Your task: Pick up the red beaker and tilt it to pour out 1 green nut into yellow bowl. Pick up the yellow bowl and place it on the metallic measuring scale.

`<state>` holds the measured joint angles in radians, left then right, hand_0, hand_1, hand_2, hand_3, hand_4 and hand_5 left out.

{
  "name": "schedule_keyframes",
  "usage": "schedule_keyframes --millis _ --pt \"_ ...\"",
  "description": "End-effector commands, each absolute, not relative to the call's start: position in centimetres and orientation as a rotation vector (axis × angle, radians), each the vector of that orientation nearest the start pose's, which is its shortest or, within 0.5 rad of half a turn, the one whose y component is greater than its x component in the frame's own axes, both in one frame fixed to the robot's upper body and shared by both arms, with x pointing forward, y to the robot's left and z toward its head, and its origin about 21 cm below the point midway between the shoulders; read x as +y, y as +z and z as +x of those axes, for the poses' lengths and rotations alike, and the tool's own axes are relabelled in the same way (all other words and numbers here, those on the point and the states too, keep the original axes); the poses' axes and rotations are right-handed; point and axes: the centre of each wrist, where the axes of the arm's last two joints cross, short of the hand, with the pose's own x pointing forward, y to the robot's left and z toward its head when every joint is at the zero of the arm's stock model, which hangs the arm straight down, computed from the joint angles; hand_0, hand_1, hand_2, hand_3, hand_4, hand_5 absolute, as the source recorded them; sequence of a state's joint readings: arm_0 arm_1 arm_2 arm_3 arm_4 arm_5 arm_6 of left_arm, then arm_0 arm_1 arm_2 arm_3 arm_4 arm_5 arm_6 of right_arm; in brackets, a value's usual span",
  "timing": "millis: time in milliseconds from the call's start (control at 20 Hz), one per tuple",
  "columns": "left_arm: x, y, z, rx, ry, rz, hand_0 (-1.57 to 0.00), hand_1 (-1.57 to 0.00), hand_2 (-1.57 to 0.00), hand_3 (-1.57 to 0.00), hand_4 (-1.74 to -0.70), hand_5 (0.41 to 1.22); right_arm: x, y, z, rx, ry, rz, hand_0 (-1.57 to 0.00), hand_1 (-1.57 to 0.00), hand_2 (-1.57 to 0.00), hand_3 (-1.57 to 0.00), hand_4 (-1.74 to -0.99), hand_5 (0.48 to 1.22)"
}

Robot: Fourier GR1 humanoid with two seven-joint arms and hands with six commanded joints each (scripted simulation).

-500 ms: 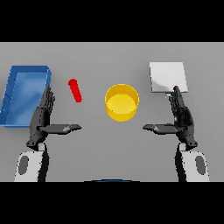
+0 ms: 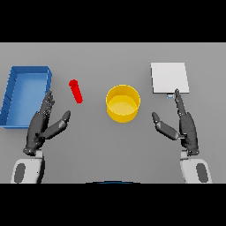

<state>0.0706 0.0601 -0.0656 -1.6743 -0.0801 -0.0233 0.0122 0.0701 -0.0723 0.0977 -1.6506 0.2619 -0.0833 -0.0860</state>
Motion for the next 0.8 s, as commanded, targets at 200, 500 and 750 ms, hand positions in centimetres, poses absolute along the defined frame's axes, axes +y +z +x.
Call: schedule_keyframes --millis 200,500,750 --pt "23.3 1.5 22.8 -1.557 -0.212 0.085 0.00 0.00 0.00 0.00 -1.16 0.602 -22.5 0.5 22.3 -1.676 0.253 -0.248 0.00 0.00 0.00 0.00 -1.192 0.600" --pt "21.7 -0.2 26.0 -1.540 -0.261 0.090 0.00 0.00 0.00 0.00 -1.22 0.622 -23.0 1.0 22.3 -1.681 0.264 -0.225 0.00 0.00 0.00 0.00 -1.246 0.627" --pt "21.3 -1.2 29.1 -1.535 -0.279 0.112 0.00 0.00 0.00 0.00 -1.25 0.650 -23.1 0.5 22.1 -1.685 0.249 -0.195 0.00 0.00 0.00 0.00 -1.280 0.634"
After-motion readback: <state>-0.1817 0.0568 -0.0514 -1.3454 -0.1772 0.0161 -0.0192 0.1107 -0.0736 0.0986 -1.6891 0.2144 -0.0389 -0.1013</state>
